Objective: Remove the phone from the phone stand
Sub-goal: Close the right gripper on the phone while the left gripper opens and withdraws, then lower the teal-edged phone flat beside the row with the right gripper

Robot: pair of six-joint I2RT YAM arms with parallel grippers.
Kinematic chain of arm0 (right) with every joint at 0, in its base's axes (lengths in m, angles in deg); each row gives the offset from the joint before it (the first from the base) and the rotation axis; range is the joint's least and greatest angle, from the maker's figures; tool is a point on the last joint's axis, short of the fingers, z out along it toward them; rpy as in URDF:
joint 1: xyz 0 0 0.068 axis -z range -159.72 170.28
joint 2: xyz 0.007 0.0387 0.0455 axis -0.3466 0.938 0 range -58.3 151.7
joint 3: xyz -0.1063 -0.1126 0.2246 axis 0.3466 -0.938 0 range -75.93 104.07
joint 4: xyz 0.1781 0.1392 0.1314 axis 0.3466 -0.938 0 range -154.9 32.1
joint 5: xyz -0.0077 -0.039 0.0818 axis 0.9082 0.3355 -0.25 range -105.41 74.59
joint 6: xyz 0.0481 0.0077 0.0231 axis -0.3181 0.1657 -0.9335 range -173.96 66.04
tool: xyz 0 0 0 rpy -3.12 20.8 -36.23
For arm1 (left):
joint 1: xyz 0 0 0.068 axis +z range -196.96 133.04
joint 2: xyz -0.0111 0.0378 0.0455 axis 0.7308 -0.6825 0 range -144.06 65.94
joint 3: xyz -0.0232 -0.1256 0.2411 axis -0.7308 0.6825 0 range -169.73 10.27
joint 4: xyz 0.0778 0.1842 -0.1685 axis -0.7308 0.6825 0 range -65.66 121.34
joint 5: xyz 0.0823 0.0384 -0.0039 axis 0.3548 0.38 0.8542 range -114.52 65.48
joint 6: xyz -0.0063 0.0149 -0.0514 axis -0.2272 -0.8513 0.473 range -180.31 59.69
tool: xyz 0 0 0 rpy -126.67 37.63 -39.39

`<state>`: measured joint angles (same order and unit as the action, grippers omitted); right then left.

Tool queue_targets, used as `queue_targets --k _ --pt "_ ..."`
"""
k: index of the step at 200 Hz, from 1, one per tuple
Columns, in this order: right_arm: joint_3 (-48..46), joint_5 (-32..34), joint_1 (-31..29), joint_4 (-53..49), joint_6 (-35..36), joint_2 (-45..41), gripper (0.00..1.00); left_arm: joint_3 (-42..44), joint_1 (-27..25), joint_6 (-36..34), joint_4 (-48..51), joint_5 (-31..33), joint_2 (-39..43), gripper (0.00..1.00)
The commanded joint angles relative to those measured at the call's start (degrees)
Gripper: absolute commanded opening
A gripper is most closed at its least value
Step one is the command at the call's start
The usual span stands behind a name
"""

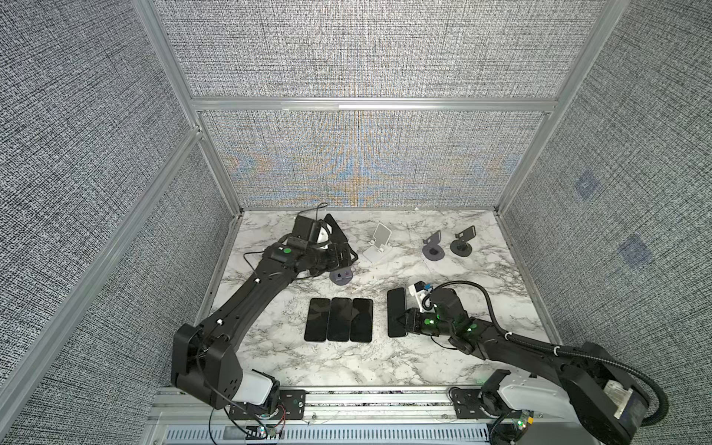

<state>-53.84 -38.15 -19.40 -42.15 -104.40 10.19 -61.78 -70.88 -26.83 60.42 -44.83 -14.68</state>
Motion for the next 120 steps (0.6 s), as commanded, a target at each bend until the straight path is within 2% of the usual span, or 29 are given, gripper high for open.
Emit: queue_targets --k 1,25,49,72,120 --pt "0.3 2.6 -1.8 2.0 -2.1 1.7 0.0 -0.6 2.8 -7.7 6.7 4.5 2.5 0.99" --pt "1.0 3.2 -3.2 4.5 -4.1 6.0 0.0 2.9 7.3 -11.4 4.4 4.0 4.7 0.99" --pt "1.0 4.9 -4.8 8.7 -8.0 9.5 0.0 5.8 10.6 -12.2 3.1 2.6 5.0 0.99" --pt "2.1 5.9 -6.1 9.4 -8.9 11.5 0.0 8.9 12.0 -12.3 1.0 1.3 5.3 0.99" --pt "3.2 7.3 -7.1 10.1 -11.3 14.9 0.0 9.9 13.1 -12.4 1.6 -0.4 4.1 0.99"
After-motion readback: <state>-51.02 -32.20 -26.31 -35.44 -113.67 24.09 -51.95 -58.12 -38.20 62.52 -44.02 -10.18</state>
